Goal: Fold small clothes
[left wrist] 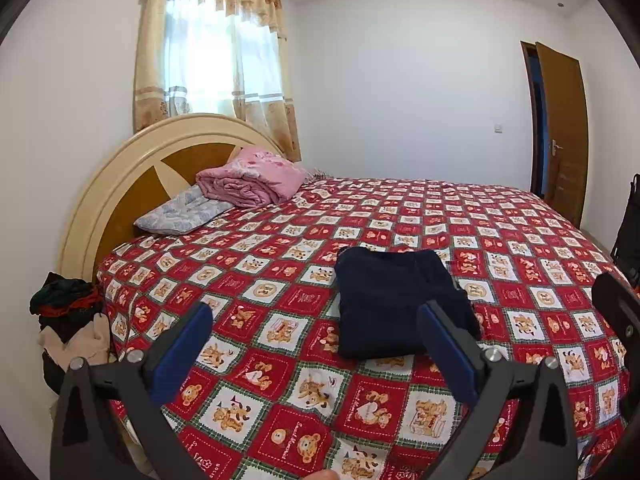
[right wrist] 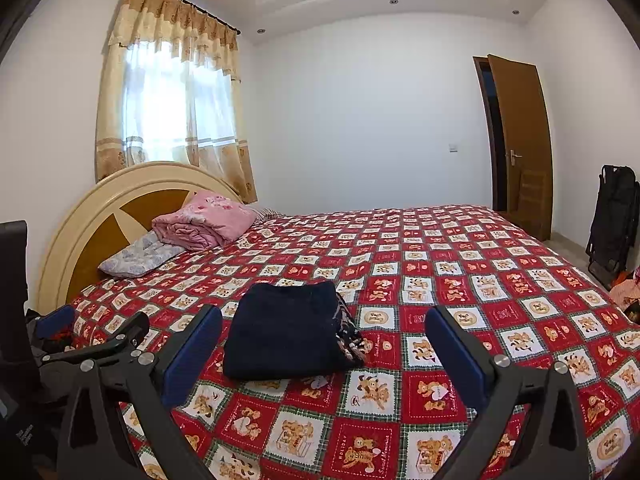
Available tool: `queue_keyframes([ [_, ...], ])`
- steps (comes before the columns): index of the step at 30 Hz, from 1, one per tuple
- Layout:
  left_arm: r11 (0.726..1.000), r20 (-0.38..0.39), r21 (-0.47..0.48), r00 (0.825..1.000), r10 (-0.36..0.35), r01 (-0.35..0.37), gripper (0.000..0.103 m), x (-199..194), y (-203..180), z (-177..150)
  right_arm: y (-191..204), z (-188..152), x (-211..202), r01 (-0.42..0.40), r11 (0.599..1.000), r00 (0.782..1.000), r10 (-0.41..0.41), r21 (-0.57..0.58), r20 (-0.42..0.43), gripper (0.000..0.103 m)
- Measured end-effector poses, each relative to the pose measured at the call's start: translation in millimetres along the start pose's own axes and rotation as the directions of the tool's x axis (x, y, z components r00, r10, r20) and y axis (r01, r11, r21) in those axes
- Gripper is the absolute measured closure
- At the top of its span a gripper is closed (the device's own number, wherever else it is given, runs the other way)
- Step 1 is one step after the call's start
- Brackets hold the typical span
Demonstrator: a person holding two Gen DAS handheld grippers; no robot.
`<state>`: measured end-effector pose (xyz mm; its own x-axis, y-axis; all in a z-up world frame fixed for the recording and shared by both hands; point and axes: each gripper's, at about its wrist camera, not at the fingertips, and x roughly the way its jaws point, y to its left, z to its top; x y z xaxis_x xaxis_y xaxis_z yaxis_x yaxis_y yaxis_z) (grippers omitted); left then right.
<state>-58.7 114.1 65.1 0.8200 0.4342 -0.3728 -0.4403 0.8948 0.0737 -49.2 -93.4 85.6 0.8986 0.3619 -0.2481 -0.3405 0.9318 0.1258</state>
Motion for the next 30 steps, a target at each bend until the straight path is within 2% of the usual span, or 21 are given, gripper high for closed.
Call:
queue_keyframes([
  [22,1.000,-0.010,-0.004,1.000,-0.002,0.002,0.000,1.0,-0.5,0.8,-1.7,-2.9,0.5,0.011,1.000,1.000,-0.011,0.008,0.002,0.001],
  [30,0.999,0.035,-0.005,0.999,-0.033,0.033,0.000,-6.0,-2.2,0.5,-2.5,-3.9,2.9,0.013,1.000,1.000,-0.012,0.021,-0.016,0.001],
])
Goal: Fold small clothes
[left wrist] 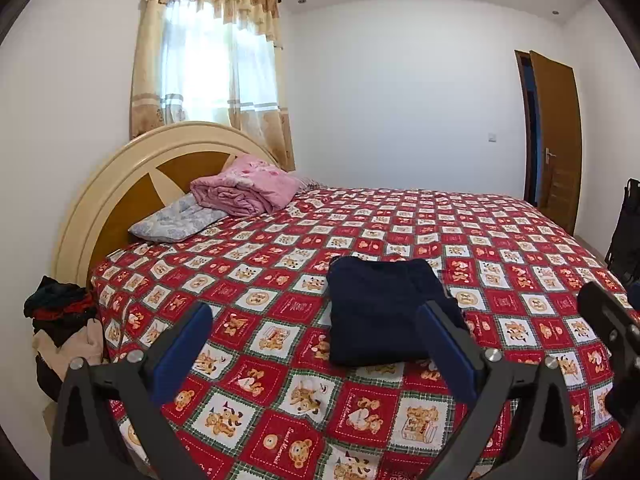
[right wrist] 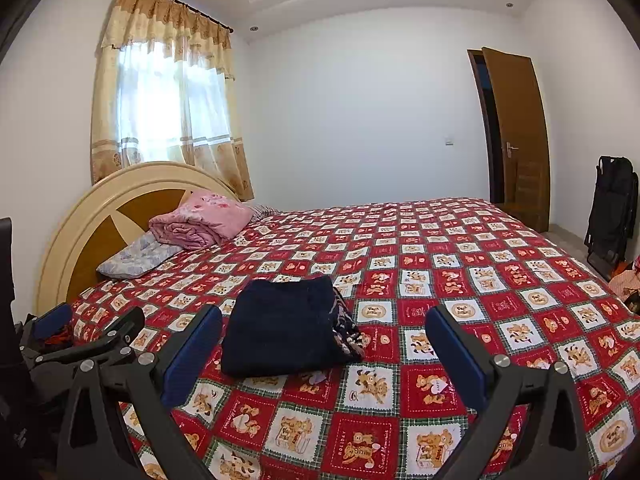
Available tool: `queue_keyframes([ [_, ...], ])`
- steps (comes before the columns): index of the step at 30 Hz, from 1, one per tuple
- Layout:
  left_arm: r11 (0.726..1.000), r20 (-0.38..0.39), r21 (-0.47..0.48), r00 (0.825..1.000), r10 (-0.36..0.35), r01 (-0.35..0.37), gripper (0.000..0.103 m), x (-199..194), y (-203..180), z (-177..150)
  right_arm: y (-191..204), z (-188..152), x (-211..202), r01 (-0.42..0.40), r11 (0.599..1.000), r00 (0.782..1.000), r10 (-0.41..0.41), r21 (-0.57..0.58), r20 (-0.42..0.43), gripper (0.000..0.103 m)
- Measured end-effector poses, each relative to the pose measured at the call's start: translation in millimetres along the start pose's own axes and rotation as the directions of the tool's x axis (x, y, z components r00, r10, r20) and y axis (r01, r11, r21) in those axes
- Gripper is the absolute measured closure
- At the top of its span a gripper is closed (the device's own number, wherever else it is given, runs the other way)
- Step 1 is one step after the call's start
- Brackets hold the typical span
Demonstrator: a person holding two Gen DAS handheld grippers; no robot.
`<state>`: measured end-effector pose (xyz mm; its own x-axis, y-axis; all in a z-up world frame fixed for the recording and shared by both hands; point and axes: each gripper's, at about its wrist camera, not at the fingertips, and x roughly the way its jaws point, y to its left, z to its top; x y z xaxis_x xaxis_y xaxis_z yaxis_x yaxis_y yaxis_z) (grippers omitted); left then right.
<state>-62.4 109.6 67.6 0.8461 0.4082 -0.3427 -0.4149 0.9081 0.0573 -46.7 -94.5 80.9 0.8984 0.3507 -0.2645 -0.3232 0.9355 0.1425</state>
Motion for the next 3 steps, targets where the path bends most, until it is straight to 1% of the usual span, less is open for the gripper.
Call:
queue_keyframes([
  [3,1.000,-0.007,-0.011,1.000,-0.013,0.013,0.000,1.7,1.5,1.1,-0.1,-0.3,-0.9,0.004,1.000,1.000,-0.004,0.002,0.004,0.001],
])
